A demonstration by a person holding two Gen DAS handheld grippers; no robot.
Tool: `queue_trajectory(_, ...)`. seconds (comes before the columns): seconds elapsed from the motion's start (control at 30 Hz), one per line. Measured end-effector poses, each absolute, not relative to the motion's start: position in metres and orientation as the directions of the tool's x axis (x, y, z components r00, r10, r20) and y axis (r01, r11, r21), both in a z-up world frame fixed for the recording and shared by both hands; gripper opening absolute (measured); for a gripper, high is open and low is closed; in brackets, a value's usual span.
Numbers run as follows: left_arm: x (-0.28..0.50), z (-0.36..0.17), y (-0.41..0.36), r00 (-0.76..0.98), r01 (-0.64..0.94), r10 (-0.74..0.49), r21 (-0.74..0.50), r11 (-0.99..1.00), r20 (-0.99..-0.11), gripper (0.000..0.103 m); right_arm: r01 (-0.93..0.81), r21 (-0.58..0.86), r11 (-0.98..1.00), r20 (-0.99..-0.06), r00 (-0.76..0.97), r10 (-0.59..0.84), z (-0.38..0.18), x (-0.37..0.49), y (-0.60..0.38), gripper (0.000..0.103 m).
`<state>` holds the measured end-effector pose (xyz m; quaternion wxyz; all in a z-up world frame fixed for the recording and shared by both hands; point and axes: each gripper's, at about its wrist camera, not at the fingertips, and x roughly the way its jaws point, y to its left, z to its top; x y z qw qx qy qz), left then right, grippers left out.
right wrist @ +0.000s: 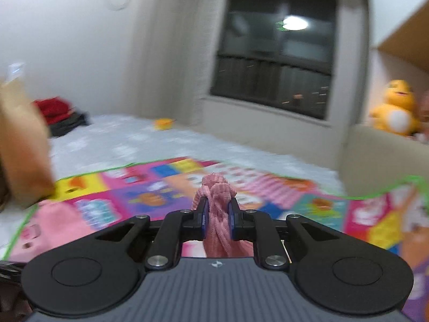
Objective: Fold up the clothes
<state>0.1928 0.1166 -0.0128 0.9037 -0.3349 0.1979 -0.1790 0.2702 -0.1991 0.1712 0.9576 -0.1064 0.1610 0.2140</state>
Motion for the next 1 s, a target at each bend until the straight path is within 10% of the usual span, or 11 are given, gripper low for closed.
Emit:
queue_trajectory(0.17, 0.194, -0.013, 0.118, 0.857, 0.193, -0.460, -0.683, 0.704, -0.233, 0.103, -0.494, -0.103, 0.863, -0.349, 0.831, 0.434, 0.166, 0.263, -0.180, 0.071)
queue_trajectory(0.4, 0.199, -0.011, 0.121, 0.838, 0.183, -0.481, -0.696, 0.694, -0.259, 0.103, -0.406, -0.056, 0.912, -0.334, 0.868, 0.366, 0.157, 0.248, -0.229, 0.102)
queue_trajectory(0.57, 0.202, -0.002, 0.126, 0.813, 0.133, -0.483, -0.705, 0.697, -0.324, 0.103, -0.247, 0.018, 0.969, -0.413, 0.880, 0.232, 0.102, 0.238, -0.308, 0.103)
queue_trajectory(0.9, 0.234, 0.016, 0.191, 0.868, -0.299, -0.092, -0.661, 0.688, -0.488, 0.103, 0.002, 0.107, 0.994, -0.462, 0.886, 0.048, 0.013, 0.222, -0.389, 0.103)
queue_trajectory(1.0, 0.266, 0.013, 0.197, 0.849, -0.356, -0.044, -0.631, 0.689, -0.526, 0.085, 0.020, 0.139, 0.990, -0.463, 0.885, 0.047, 0.008, 0.222, -0.393, 0.103)
